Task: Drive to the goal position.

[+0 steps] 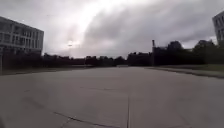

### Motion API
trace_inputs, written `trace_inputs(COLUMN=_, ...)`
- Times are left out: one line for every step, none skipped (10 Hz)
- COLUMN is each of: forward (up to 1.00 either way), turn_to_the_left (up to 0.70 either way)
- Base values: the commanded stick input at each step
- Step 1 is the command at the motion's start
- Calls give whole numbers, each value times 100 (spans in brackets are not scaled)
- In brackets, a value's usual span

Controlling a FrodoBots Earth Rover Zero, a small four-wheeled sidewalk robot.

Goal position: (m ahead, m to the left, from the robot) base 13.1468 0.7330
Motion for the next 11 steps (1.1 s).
trace_inputs(forward=70, turn_to_the_left=0)
trace_inputs(forward=70, turn_to_the_left=0)
trace_inputs(forward=70, turn_to_the_left=0)
trace_inputs(forward=70, turn_to_the_left=0)
trace_inputs(forward=70, turn_to_the_left=0)
trace_inputs(forward=70, turn_to_the_left=0)
trace_inputs(forward=70, turn_to_the_left=0)
trace_inputs(forward=70, turn_to_the_left=0)
trace_inputs(forward=70, turn_to_the_left=0)
trace_inputs(forward=70, turn_to_the_left=0)
trace_inputs(forward=70, turn_to_the_left=0)
